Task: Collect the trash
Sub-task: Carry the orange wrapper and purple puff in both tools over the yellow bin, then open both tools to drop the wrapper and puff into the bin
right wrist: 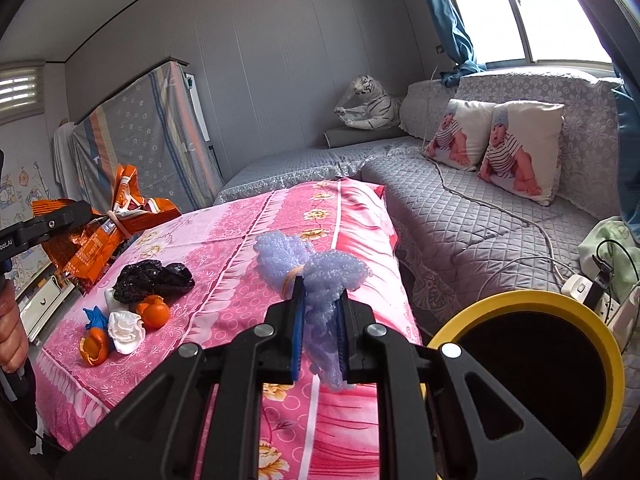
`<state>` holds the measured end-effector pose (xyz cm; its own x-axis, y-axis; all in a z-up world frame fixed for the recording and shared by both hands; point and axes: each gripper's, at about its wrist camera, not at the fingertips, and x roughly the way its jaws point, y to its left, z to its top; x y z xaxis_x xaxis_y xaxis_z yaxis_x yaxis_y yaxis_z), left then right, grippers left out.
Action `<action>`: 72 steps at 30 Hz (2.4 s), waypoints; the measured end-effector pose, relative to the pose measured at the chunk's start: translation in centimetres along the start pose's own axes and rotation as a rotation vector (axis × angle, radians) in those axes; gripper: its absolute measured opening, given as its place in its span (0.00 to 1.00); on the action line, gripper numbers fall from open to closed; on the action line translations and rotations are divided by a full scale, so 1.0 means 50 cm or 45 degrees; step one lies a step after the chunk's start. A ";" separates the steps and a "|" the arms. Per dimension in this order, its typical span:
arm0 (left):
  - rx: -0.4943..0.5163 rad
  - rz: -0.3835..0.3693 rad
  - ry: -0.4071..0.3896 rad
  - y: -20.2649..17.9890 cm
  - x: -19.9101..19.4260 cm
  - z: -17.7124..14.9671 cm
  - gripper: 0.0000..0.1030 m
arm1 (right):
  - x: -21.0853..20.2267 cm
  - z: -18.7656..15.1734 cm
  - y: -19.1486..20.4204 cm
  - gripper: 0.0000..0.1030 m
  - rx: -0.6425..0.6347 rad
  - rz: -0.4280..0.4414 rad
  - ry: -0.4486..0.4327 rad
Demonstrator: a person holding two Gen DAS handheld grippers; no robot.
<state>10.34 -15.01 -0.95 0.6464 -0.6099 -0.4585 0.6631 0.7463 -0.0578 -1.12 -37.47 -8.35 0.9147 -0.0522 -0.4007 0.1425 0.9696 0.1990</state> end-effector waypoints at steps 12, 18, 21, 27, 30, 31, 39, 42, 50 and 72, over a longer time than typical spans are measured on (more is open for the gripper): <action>0.092 -0.095 0.007 -0.106 0.061 0.031 0.15 | -0.039 0.002 -0.101 0.12 0.107 -0.211 -0.084; 0.138 -0.147 0.006 -0.162 0.094 0.054 0.15 | -0.061 -0.006 -0.166 0.12 0.192 -0.394 -0.107; 0.154 -0.190 0.013 -0.194 0.116 0.066 0.15 | -0.073 -0.013 -0.199 0.12 0.242 -0.484 -0.111; 0.212 -0.265 0.027 -0.272 0.166 0.077 0.15 | -0.099 -0.031 -0.254 0.12 0.314 -0.627 -0.108; 0.222 -0.299 0.050 -0.305 0.196 0.077 0.15 | -0.110 -0.040 -0.273 0.12 0.342 -0.680 -0.094; 0.223 -0.313 0.062 -0.315 0.206 0.076 0.15 | -0.113 -0.044 -0.279 0.12 0.354 -0.696 -0.087; 0.223 -0.395 0.148 -0.380 0.285 0.041 0.15 | -0.115 -0.071 -0.319 0.12 0.418 -0.732 -0.040; 0.220 -0.415 0.184 -0.393 0.315 0.025 0.15 | -0.112 -0.080 -0.325 0.12 0.427 -0.740 -0.024; 0.238 -0.417 0.301 -0.421 0.390 -0.026 0.15 | -0.106 -0.100 -0.342 0.12 0.439 -0.783 0.016; 0.238 -0.395 0.448 -0.439 0.460 -0.082 0.21 | -0.082 -0.132 -0.376 0.14 0.485 -0.824 0.113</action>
<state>9.10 -44.32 -13.84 0.2630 -0.6447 -0.7178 0.8810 0.4637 -0.0937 -10.03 -53.92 -16.33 0.5726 -0.5482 -0.6096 0.7764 0.6015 0.1883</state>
